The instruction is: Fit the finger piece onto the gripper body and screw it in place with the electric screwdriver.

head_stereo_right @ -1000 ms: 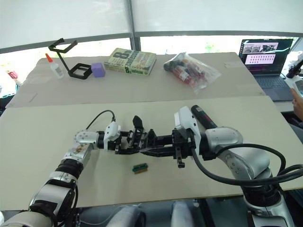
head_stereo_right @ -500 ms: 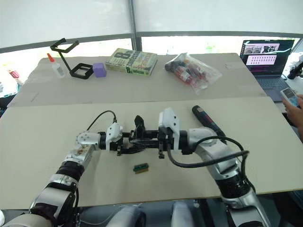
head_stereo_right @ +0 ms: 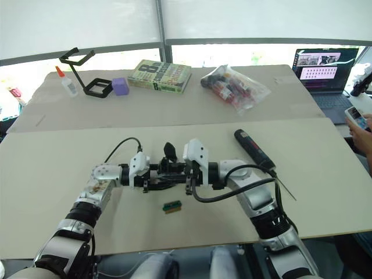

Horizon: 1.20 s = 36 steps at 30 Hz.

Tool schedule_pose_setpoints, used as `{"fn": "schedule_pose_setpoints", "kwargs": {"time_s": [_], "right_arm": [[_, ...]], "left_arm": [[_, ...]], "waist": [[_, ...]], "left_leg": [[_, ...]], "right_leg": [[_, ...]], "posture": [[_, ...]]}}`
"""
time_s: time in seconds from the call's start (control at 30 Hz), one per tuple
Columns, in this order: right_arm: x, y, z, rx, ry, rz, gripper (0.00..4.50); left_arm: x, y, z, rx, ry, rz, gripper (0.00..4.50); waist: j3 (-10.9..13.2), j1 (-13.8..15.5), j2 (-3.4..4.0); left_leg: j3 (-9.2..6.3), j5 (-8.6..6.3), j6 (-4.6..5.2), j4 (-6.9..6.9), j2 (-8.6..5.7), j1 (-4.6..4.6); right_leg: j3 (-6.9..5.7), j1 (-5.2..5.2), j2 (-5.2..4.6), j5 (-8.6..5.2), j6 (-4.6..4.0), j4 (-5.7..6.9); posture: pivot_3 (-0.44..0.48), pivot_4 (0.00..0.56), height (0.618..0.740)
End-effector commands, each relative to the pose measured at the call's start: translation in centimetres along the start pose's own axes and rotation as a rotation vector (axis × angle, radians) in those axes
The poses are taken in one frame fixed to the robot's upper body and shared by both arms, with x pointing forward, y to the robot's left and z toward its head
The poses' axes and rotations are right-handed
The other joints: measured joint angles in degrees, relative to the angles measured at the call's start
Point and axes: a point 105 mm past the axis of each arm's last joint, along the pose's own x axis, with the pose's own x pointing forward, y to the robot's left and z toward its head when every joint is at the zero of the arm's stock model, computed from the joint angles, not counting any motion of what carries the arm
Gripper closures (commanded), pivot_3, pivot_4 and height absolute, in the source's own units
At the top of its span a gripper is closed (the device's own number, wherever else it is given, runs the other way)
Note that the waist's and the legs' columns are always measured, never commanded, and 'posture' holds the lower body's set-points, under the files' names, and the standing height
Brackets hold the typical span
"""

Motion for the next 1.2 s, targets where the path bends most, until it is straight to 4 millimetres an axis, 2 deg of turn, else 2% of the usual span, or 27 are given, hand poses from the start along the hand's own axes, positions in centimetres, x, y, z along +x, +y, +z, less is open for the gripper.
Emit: {"fn": "schedule_pose_setpoints", "kwargs": {"time_s": [0.03, 0.47, 0.87, 1.2], "right_arm": [[0.5, 0.1, 0.8, -0.043, -0.032, 0.009, 4.12], [0.1, -0.4, -1.6, -0.008, 0.048, -0.021, 4.12], [-0.6, -0.9, -2.0, -0.006, 0.080, -0.046, 4.12], [-1.0, -1.1, -1.5, -0.001, 0.089, -0.041, 4.12]], "left_arm": [[0.6, -0.9, -0.8, -0.019, 0.030, -0.037, 2.20], [0.4, -1.0, -0.9, -0.019, 0.034, -0.037, 2.20], [0.2, -1.3, -1.0, -0.022, 0.034, -0.040, 2.20], [0.1, -1.3, -1.1, -0.028, 0.038, -0.034, 2.20]], "waist": [[0.00, 0.00, 0.00], [-0.04, -0.03, 0.04], [-0.09, -0.04, 0.05], [-0.09, -0.02, 0.05]], "left_leg": [[0.00, 0.00, 0.00, 0.00, 0.00, 0.00], [0.00, 0.00, 0.00, -0.01, 0.00, 0.01], [0.00, 0.00, 0.00, -0.02, 0.00, 0.01], [0.00, 0.00, 0.00, -0.02, 0.00, 0.01]], "right_leg": [[0.00, 0.00, 0.00, 0.00, 0.00, 0.00], [0.00, 0.00, 0.00, 0.00, 0.00, 0.00], [0.00, 0.00, 0.00, 0.00, 0.00, -0.01], [0.00, 0.00, 0.00, 0.00, 0.00, -0.01]], "posture": [[0.000, 0.150, 0.740], [0.000, 0.150, 0.740], [0.000, 0.150, 0.740], [0.000, 0.150, 0.740]]}}
